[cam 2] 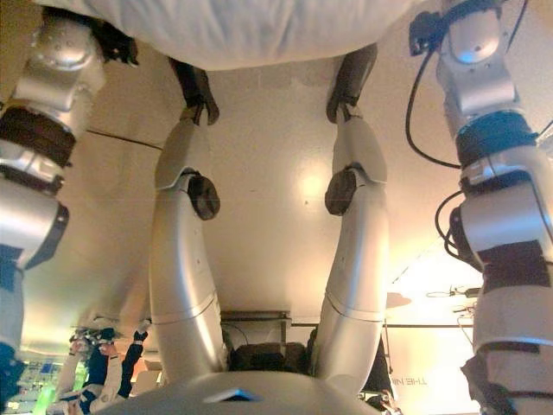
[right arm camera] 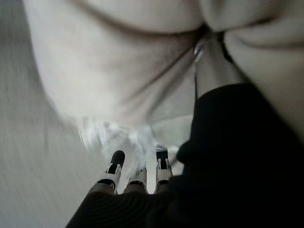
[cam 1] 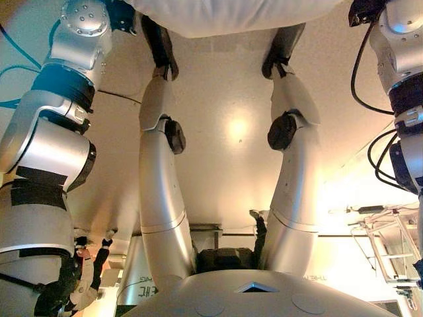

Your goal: Pick up the cushion and take it to the sofa

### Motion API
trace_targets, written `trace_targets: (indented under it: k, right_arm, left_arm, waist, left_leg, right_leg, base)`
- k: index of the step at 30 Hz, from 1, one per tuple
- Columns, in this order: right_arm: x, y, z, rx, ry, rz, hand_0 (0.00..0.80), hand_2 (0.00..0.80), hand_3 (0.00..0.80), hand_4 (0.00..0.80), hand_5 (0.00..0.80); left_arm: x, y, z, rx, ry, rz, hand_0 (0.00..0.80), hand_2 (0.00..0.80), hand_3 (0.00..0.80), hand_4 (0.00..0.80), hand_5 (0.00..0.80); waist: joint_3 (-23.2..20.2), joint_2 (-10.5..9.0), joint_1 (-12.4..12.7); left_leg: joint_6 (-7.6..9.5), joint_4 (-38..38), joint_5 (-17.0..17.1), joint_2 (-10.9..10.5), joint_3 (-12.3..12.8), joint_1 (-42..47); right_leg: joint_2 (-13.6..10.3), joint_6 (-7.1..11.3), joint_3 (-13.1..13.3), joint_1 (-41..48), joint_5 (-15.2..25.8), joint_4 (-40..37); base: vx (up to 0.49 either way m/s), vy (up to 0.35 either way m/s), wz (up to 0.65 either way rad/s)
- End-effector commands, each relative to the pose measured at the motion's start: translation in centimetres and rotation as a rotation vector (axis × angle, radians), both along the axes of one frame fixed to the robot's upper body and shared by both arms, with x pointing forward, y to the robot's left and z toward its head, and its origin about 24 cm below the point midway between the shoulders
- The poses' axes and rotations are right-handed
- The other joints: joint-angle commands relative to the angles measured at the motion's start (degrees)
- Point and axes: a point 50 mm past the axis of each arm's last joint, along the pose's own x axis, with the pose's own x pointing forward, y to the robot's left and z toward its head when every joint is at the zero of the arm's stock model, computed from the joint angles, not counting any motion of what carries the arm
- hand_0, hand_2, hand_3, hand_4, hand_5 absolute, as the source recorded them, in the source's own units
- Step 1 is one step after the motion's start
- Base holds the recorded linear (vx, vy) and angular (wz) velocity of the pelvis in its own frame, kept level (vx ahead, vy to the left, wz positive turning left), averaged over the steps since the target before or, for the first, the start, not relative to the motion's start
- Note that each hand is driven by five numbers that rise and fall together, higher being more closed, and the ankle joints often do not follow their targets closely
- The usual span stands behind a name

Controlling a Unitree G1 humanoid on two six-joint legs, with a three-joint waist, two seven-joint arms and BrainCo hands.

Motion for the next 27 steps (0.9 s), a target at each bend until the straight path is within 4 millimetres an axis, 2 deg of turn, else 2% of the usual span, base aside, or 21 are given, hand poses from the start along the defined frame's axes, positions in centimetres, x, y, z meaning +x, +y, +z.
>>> trace_targets:
  k: [1,4,8,12,15,18,21,22,25,27]
  right_arm:
    - [-1.7,9.5,0.8,-0.105,-0.001,0.604,0.800,0.800,0.800,0.800,0.800]
    - [-2.5,10.2,0.4,-0.081,0.005,0.731,0.800,0.800,0.800,0.800,0.800]
    - [-2.9,10.2,0.5,-0.046,-0.028,0.751,0.800,0.800,0.800,0.800,0.800]
    - [-2.8,9.4,-1.5,-0.010,-0.007,0.706,0.800,0.800,0.800,0.800,0.800]
    - [-2.9,8.0,-4.5,0.070,0.017,0.656,0.800,0.800,0.800,0.800,0.800]
    - [-3.6,6.5,-8.2,0.164,0.032,0.592,0.800,0.800,0.800,0.800,0.800]
    - [-5.5,5.7,-12.5,0.200,0.057,0.523,0.800,0.800,0.800,0.800,0.800]
    - [-6.3,5.2,-14.0,0.203,0.074,0.503,0.800,0.800,0.800,0.800,0.800]
    - [-8.8,4.4,-16.8,0.210,0.088,0.465,0.800,0.800,0.800,0.800,0.800]
    - [-10.1,4.0,-17.8,0.211,0.089,0.444,0.800,0.800,0.800,0.800,0.800]
  left_arm:
    - [-1.6,-8.2,0.4,-0.024,-0.039,-0.448,0.800,0.800,0.800,0.800,0.800]
    - [-2.3,-9.4,-0.1,-0.011,-0.019,-0.562,0.800,0.800,0.800,0.800,0.800]
    - [-2.7,-10.2,-1.4,0.089,0.019,-0.593,0.800,0.800,0.800,0.800,0.800]
    - [-2.6,-9.3,-4.0,-0.037,0.104,-0.608,0.800,0.800,0.800,0.800,0.800]
    - [-3.2,-8.1,-7.8,-0.193,0.155,-0.615,0.800,0.800,0.800,0.800,0.800]
    - [-4.6,-7.3,-12.1,-0.320,0.205,-0.603,0.800,0.800,0.800,0.800,0.800]
    - [-7.2,-6.9,-16.3,-0.435,0.233,-0.554,0.800,0.800,0.800,0.800,0.800]
    - [-8.1,-6.6,-17.5,-0.479,0.246,-0.541,0.800,0.800,0.800,0.800,0.800]
    - [-10.5,-6.0,-19.5,-0.538,0.251,-0.517,0.800,0.800,0.800,0.800,0.800]
    - [-11.6,-5.4,-20.0,-0.533,0.241,-0.507,0.800,0.800,0.800,0.800,0.800]
  waist:
    - [-0.09,3.45,-1.36]
    - [-0.09,3.24,-1.13]
    - [-0.09,3.45,-0.65]
    - [-0.09,3.00,-0.19]
    - [-0.09,2.91,0.38]
    - [-0.09,2.57,0.99]
    - [-0.09,1.24,1.58]
    - [-0.09,0.86,1.89]
    - [-0.09,-0.54,2.22]
    - [-0.09,-1.41,2.41]
  left_leg:
    - [-0.48,0.83,-4.69,0.68,-1.99,-0.33]
    - [-0.73,1.02,-4.37,0.40,-2.54,-0.31]
    - [-1.10,0.36,-3.42,0.12,-3.84,0.34]
    - [-1.39,-2.54,-1.83,0.19,-4.40,5.18]
    - [-1.87,-4.88,-0.57,0.42,-4.23,11.49]
    - [-2.10,-6.38,0.19,0.59,-3.69,18.58]
    - [-2.33,-8.37,0.50,0.99,-1.94,28.55]
    - [-2.72,-9.34,-0.90,1.39,-1.49,33.26]
    - [-2.23,-12.59,-1.41,1.11,0.56,44.01]
    - [-1.75,-13.88,-2.20,0.72,1.50,49.96]
  right_leg:
    - [0.25,6.10,4.37,2.48,-0.42,-3.86]
    - [0.00,6.33,4.51,2.58,-0.16,-3.69]
    - [-0.24,6.63,3.96,4.24,1.06,-5.74]
    - [-0.58,6.77,3.16,9.58,1.87,-8.70]
    - [-0.72,6.68,2.25,16.42,2.22,-11.27]
    - [-1.32,6.66,1.07,23.68,2.67,-13.05]
    - [-2.27,6.91,-1.67,33.74,3.49,-15.61]
    - [-2.24,7.43,-2.31,38.17,2.25,-16.44]
    - [-2.50,8.00,-5.19,48.88,2.61,-20.26]
    - [-2.30,8.03,-6.40,54.98,2.33,-21.37]
  base:
    - [-0.030,-0.030,0.02]
    - [-0.041,-0.040,0.03]
    - [-0.052,-0.034,0.02]
    - [-0.023,-0.038,-0.01]
    - [-0.011,-0.051,-0.04]
    - [-0.008,-0.080,-0.03]
    - [0.027,-0.090,0.02]
    - [0.073,-0.037,0.03]
    - [0.050,-0.051,0.00]
    - [0.082,-0.028,0.01]
